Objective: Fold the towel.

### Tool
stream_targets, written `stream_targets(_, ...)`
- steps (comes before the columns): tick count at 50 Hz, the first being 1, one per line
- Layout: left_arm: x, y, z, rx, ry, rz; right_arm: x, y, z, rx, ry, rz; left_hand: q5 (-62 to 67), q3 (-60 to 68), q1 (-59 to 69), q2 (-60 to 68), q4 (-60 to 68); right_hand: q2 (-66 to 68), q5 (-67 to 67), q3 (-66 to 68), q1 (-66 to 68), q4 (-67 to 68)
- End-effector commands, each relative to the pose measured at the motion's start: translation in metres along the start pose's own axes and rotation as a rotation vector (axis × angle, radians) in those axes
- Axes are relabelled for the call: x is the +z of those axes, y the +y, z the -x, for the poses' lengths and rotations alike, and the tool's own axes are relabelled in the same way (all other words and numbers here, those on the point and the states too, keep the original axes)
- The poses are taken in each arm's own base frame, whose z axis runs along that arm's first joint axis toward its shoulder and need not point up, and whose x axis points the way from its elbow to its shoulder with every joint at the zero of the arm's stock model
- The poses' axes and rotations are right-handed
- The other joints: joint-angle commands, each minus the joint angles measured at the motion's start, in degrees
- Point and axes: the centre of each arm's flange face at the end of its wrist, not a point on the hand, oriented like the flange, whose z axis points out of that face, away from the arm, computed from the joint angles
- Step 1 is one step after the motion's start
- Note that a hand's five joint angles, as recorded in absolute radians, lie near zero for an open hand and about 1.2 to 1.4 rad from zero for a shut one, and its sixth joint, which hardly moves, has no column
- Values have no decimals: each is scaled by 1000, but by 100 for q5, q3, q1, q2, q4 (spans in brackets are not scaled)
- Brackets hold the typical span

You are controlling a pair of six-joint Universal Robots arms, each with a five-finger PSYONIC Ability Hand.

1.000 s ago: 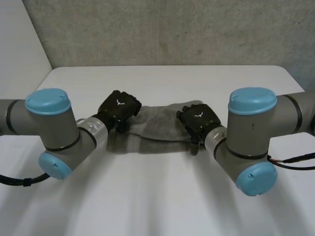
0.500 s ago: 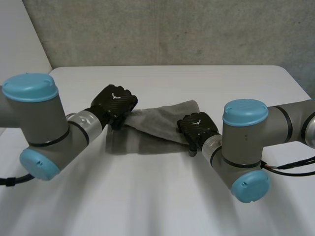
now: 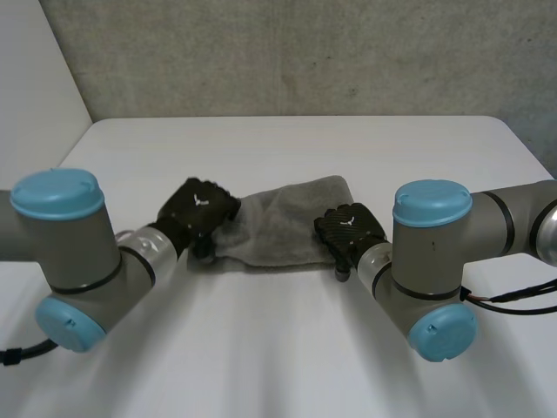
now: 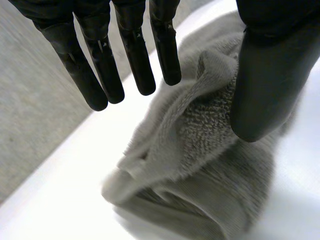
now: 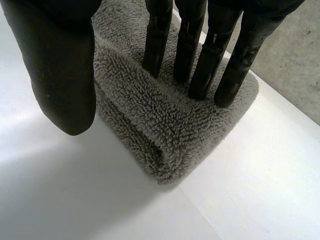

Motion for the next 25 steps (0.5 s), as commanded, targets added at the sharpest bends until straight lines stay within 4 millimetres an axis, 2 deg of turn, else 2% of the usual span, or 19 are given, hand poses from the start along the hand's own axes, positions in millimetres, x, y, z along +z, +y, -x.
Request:
stream_targets(1,-4,-29,6,-2,-18,-80,0,1,-2,0,3,4,-1731,-797,-814,-838,-830,76,8,47,27,41)
stream_targets(3,-2,-40,-4,-32,6,-112,0,2,-2,-6,4,7,-1882,-948,-965,-989,-981,76,8,47,27,41)
stream_targets(7,4,-47,-16,-64,37,-140,0,3,-1,-10,3,9,-1899,-965,-982,-1007,-998,92,25,64,44,58)
stream_targets(9,10,-44,-20,-76,48,-136,0,3,-1,-13,3,9,-1967,-1033,-1049,-1074,-1065,76,8,47,27,41)
stream_targets(11,24,-35,-25,-81,60,-119,0,3,-1,-15,4,7,-1984,-1050,-1066,-1091,-1082,92,25,63,44,58)
stream_targets(16,38,-27,-22,-95,28,-91,2,4,-2,-15,7,4,-2034,-1100,-1116,-1141,-1132,92,25,64,44,58)
stream_targets(25,51,-10,-24,-120,24,-56,6,9,-1,-15,5,15,-2068,-1134,-1150,-1175,-1166,92,25,64,44,58)
